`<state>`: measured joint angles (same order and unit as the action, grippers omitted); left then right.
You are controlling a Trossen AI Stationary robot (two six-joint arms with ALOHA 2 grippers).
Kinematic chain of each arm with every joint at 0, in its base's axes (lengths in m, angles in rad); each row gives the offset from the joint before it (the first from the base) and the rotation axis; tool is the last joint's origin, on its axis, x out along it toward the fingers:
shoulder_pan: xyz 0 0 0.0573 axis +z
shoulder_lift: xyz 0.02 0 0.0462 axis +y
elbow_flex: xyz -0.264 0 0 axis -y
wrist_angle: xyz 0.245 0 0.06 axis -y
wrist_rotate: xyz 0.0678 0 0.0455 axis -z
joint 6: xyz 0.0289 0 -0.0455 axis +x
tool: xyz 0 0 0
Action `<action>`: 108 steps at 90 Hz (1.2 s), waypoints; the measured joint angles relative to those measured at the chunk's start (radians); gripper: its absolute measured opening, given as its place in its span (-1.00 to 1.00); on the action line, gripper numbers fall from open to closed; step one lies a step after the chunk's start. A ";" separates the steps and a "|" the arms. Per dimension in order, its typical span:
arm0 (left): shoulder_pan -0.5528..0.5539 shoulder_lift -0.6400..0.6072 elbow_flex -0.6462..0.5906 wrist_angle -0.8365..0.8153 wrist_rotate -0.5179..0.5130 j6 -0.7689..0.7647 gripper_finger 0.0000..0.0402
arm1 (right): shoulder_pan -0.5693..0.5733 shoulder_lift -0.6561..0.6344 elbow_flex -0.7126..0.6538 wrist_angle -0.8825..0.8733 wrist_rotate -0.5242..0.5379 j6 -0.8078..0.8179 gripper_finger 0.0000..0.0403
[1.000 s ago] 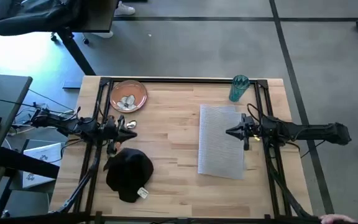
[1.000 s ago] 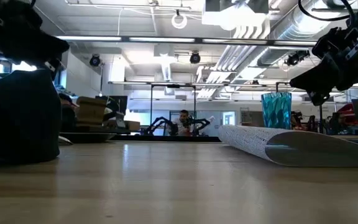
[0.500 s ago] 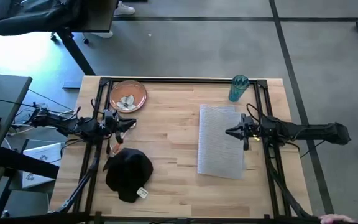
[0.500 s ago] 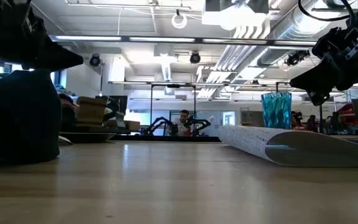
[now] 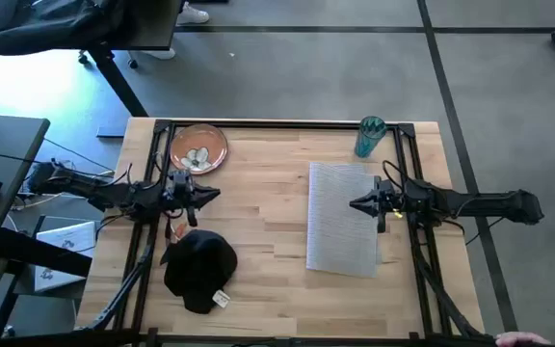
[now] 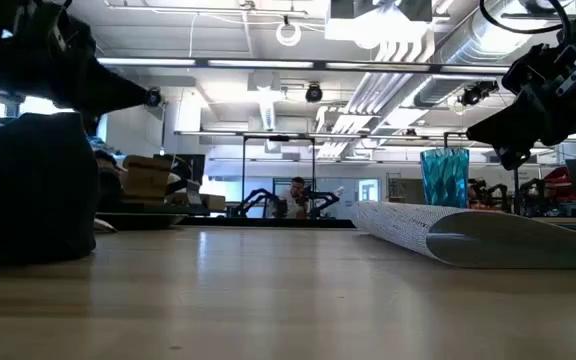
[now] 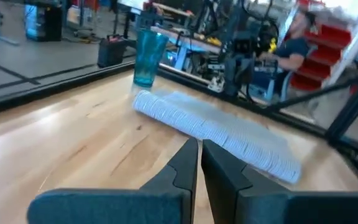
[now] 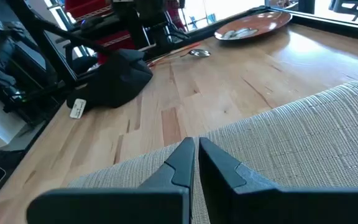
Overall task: Set table place
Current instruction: Prepare the gray table mat
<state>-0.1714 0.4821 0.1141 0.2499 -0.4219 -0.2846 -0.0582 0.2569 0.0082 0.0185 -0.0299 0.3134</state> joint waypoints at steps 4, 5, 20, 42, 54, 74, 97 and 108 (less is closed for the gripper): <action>0.006 0.043 0.030 0.001 0.015 0.018 -0.95 | 0.000 0.000 0.000 0.000 0.000 0.000 -0.98; 0.008 0.054 0.038 0.001 0.019 0.024 -0.95 | 0.000 0.000 0.000 0.000 0.000 0.000 -0.98; 0.025 0.219 0.143 -0.003 0.081 0.051 -0.95 | 0.000 0.000 0.000 0.000 0.000 0.000 -0.98; 0.029 0.396 0.234 -0.009 0.102 0.051 -0.95 | 0.000 0.000 0.000 0.000 0.000 0.000 -0.98; 0.029 0.442 0.263 -0.013 0.102 0.045 -0.95 | 0.000 0.000 0.000 0.000 0.000 0.000 -0.98; 0.029 0.531 0.341 -0.013 0.114 0.044 -0.95 | 0.000 0.000 0.000 0.000 0.000 0.000 -0.98; 0.029 0.778 0.527 -0.020 0.181 0.111 -0.95 | 0.000 0.000 0.000 0.000 0.000 0.000 -0.98; 0.027 0.877 0.595 -0.012 0.177 0.113 -0.95 | 0.000 0.000 0.000 0.000 0.000 0.000 -0.98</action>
<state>-0.1448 1.3587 0.7092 0.2375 -0.2450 -0.1719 -0.0585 0.2568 0.0085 0.0185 -0.0299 0.3133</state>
